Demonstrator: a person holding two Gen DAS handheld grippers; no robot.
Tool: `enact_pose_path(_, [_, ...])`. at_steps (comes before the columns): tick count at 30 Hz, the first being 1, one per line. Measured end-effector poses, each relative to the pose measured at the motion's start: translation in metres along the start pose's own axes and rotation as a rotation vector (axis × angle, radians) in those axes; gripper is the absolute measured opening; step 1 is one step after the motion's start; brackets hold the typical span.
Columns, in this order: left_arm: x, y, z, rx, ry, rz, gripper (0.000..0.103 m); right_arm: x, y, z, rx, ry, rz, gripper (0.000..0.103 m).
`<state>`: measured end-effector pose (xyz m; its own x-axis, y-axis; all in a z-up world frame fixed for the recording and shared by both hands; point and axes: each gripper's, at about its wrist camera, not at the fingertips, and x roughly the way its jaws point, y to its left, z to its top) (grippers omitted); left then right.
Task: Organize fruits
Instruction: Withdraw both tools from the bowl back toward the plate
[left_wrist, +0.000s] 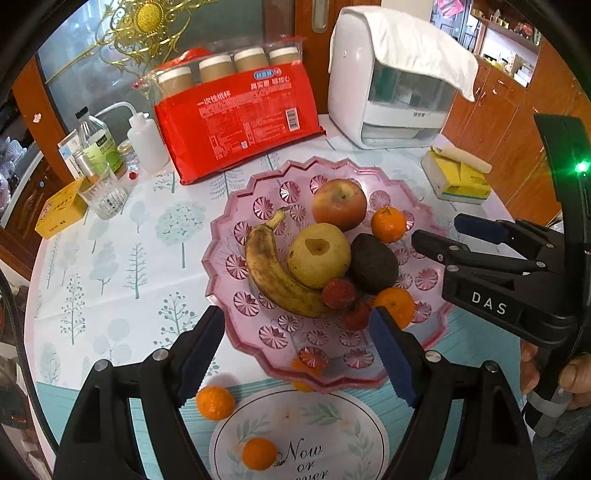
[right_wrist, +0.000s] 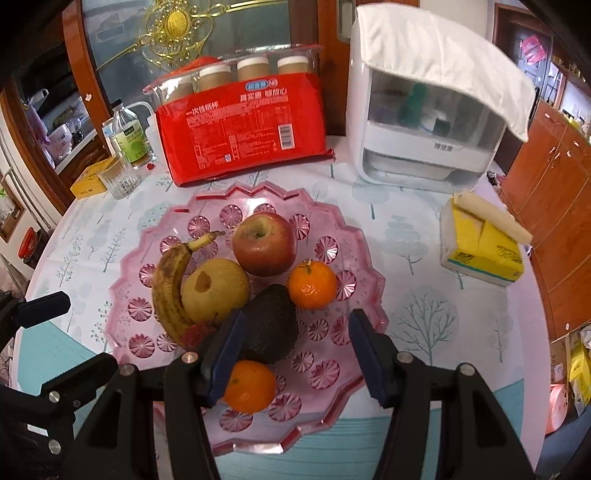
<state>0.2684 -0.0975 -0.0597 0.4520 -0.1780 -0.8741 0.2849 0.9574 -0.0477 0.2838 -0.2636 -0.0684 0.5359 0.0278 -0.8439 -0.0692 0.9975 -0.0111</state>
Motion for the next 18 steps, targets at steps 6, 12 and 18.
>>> enact_pose_path(6, [-0.033, 0.008, -0.008, -0.006, -0.042, -0.011, 0.08, -0.037, 0.012, -0.001, -0.012, -0.056, -0.04, 0.059])
enact_pose_path(12, [-0.07, 0.017, -0.02, -0.005, -0.088, -0.02, 0.08, -0.08, 0.023, -0.007, 0.022, -0.103, -0.03, 0.059])
enact_pose_path(18, [-0.105, 0.029, -0.037, 0.006, -0.132, -0.02, 0.084, -0.121, 0.047, -0.019, -0.004, -0.15, -0.042, 0.059])
